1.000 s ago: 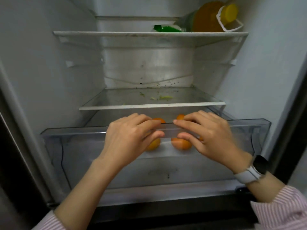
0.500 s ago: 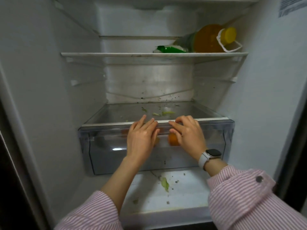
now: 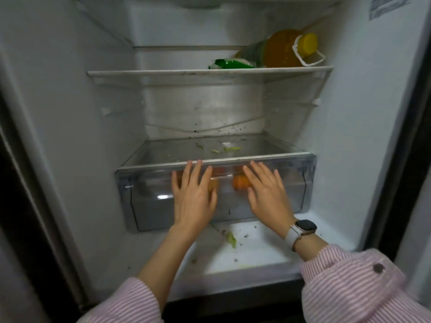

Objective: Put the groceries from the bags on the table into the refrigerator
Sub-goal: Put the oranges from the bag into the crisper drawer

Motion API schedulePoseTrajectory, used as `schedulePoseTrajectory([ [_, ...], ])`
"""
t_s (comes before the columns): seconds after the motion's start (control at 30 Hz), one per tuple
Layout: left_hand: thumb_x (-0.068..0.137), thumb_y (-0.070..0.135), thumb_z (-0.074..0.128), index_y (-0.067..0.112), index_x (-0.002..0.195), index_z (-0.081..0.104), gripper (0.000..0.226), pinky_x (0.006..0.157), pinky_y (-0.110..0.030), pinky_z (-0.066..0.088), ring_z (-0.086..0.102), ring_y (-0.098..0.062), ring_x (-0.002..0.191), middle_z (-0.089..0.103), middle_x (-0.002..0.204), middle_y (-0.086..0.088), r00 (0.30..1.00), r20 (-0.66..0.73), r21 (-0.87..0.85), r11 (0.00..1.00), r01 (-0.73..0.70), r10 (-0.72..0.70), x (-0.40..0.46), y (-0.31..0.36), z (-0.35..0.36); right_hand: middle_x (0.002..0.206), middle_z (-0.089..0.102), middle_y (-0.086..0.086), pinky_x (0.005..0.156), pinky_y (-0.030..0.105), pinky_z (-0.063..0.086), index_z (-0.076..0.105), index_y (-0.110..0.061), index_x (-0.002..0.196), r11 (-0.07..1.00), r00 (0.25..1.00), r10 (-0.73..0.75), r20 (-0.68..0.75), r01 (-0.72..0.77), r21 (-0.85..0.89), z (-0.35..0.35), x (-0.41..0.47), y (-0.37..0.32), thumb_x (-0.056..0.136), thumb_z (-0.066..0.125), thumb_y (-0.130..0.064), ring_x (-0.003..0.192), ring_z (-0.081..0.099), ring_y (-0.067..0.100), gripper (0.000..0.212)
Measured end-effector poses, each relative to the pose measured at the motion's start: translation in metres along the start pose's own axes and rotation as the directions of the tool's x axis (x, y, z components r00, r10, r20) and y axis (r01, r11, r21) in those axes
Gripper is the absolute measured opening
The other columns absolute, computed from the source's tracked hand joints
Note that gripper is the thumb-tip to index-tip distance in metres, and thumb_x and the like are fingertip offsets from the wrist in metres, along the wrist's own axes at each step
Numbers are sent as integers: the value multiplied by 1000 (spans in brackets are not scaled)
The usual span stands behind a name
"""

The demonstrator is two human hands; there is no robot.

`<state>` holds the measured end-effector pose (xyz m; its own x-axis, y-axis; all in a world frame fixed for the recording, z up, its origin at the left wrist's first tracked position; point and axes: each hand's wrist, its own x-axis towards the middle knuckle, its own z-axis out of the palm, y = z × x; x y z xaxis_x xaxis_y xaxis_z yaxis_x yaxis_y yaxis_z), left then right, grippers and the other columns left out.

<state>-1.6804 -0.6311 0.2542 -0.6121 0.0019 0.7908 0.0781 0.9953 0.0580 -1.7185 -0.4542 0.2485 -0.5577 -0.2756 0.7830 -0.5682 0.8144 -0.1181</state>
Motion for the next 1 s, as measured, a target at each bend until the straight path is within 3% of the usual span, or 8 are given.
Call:
schedulePoseTrajectory([
  [0.17, 71, 20, 72, 10, 119, 59, 51, 94, -66, 31, 48, -38, 122, 54, 129, -18, 983, 36, -6, 984, 180, -180, -100, 26, -37, 145, 38, 6, 112, 46, 14, 43, -14, 135, 971, 984, 93, 152, -123, 207, -25, -92, -33, 87, 27, -30, 137, 29, 26, 53],
  [0.27, 75, 22, 64, 12, 119, 58, 45, 94, -62, 36, 51, -35, 120, 56, 128, -15, 967, 67, 41, 969, 243, -245, -179, 46, -59, 146, 35, 0, 114, 39, 8, 41, -16, 136, 937, 964, 80, 255, -160, 309, -45, -162, -57, 89, 28, -29, 138, 22, 15, 50],
  [0.43, 72, 33, 41, 15, 114, 59, 49, 85, -56, 46, 57, -29, 109, 63, 116, -12, 896, 196, 185, 912, 366, -399, -330, 74, -106, 143, 40, 5, 113, 47, 21, 44, -15, 134, 875, 888, 33, 459, -247, 416, -72, -284, -89, 87, 27, -35, 135, 30, 24, 54],
  [0.53, 76, 32, 43, 16, 114, 60, 45, 89, -57, 43, 55, -32, 114, 61, 120, -12, 810, 294, 323, 850, 416, -508, -418, 81, -149, 146, 35, 3, 114, 43, 19, 39, -16, 137, 856, 784, -32, 621, -299, 422, -88, -347, -115, 93, 36, -25, 137, 25, 23, 45],
  [0.63, 71, 25, 71, 14, 111, 63, 42, 88, -61, 41, 57, -35, 113, 62, 120, -13, 709, 323, 452, 761, 466, -626, -485, 75, -204, 144, 40, 5, 113, 44, 19, 42, -13, 135, 870, 680, -127, 722, -273, 411, -97, -389, -155, 87, 28, -31, 137, 27, 24, 54],
  [0.7, 71, 24, 70, 14, 107, 64, 38, 87, -61, 42, 60, -34, 109, 65, 115, -12, 643, 285, 512, 680, 524, -711, -520, 64, -248, 140, 45, 6, 112, 43, 21, 46, -12, 132, 863, 619, -239, 748, -218, 456, -102, -408, -193, 84, 26, -32, 135, 31, 25, 56],
  [0.83, 72, 26, 58, 14, 101, 67, 33, 87, -59, 43, 65, -26, 97, 68, 100, -6, 509, 142, 585, 487, 648, -849, -586, 36, -340, 119, 58, 8, 102, 41, 33, 57, -11, 119, 771, 535, -492, 686, -97, 629, -114, -436, -294, 86, 34, -27, 117, 48, 28, 43],
  [1.0, 87, 27, 56, 16, 119, 59, 34, 102, -47, 35, 56, -21, 113, 63, 119, -1, 280, -84, 578, 183, 795, -956, -673, -1, -469, 108, 64, 6, 90, 43, 45, 62, -13, 112, 571, 411, -755, 511, 30, 820, -141, -488, -464, 84, 31, -34, 108, 54, 28, 47],
])
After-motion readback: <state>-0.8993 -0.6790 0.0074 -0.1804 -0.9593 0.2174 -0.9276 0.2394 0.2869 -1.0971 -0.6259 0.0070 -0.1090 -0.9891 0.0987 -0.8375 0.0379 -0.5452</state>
